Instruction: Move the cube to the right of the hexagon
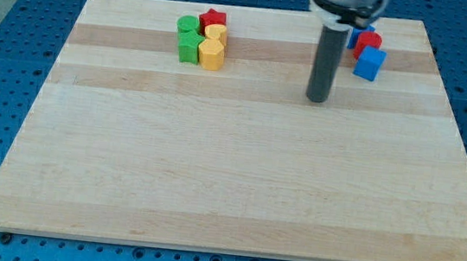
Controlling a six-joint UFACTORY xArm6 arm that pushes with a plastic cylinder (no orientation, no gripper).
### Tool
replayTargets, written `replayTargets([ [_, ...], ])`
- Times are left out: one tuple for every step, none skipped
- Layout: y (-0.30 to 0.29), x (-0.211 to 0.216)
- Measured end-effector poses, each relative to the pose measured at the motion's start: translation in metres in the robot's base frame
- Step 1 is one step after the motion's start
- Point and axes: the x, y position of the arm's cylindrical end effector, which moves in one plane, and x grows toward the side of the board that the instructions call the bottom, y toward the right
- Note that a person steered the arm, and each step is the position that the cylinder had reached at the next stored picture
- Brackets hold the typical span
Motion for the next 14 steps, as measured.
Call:
replayTargets([
  [0.043,0.0],
  [0.129,0.0],
  [0.174,-0.033],
  [0.158,-0.08],
  [0.076,-0.08],
  [0.025,-0.068],
  [0.059,-0.026],
  [0.044,-0.023],
  [0.003,-0.065],
  [-0.039,-0.076],
  [-0.03,-0.068],
  [0.004,-0.06],
  [0.0,-0.026],
  [-0.049,-0.009],
])
